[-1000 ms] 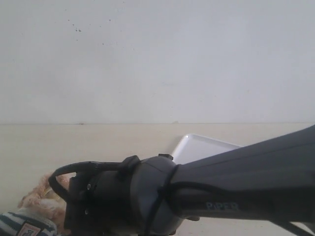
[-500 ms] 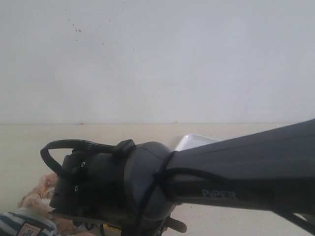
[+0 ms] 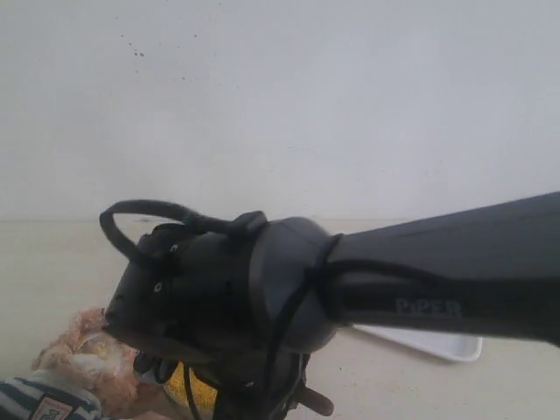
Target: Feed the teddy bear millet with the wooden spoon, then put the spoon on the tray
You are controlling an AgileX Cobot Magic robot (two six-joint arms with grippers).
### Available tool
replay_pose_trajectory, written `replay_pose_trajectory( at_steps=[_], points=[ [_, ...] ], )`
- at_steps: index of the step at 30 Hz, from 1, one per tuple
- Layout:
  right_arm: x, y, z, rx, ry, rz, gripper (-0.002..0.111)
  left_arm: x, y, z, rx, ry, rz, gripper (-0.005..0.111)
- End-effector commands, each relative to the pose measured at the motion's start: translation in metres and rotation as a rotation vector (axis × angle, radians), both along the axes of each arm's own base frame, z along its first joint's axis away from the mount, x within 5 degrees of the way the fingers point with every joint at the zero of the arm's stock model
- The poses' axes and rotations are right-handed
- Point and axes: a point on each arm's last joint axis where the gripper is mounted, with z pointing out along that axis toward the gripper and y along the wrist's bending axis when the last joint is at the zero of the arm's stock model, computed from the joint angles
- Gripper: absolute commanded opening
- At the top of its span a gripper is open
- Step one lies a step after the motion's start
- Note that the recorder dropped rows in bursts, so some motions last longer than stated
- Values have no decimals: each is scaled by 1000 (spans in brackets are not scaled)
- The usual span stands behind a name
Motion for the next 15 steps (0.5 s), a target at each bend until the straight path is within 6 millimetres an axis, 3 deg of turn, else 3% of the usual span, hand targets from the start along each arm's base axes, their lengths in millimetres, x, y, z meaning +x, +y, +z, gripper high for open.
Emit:
replay_pose_trajectory(
  at_steps=[1, 15],
  points=[
    [3, -7, 18, 66, 18, -48, 0, 0, -1, 2, -19, -13, 9, 4],
    [0, -19, 40, 214, 168, -129, 0, 0, -1, 2, -19, -13, 9, 4]
  ],
)
